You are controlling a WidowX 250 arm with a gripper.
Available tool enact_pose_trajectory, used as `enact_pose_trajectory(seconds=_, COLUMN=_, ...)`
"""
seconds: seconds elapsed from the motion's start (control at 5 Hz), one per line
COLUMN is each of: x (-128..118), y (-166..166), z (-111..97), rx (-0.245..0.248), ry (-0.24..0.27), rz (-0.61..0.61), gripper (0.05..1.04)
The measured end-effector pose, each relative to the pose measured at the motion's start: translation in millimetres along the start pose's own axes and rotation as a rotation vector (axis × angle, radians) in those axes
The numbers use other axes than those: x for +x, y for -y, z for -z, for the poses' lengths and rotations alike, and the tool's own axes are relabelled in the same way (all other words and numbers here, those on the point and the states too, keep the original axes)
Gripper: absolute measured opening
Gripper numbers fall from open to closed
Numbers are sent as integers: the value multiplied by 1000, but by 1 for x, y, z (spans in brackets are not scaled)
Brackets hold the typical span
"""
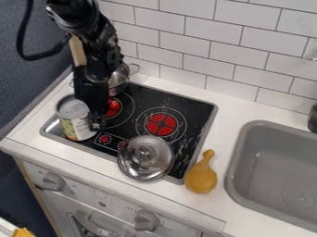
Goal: Move the can to the bottom left side of the stove
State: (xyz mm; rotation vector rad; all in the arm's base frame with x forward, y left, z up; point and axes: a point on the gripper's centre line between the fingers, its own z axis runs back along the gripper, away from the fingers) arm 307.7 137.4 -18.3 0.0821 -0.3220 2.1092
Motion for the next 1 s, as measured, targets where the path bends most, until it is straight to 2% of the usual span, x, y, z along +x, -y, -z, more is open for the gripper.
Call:
enact_pose_trajectory(seconds=0.4, x=9, y=5, z=0, rx=-7, ry=7, rz=6, gripper=1001)
enact_pose_trajectory(seconds=0.6, x=1, y=16, z=-24, rx=-69, ry=-7, rz=18, gripper=1001)
enact_pose_trajectory(seconds=0.8, x=-10, y=26, z=-33, rx=-93, ry=-56, rz=15, gripper=1001)
enact_pose_trajectory(seconds=1.0, x=-14, y=36, z=-63, rx=-135, ry=-68, rz=14, gripper=1001)
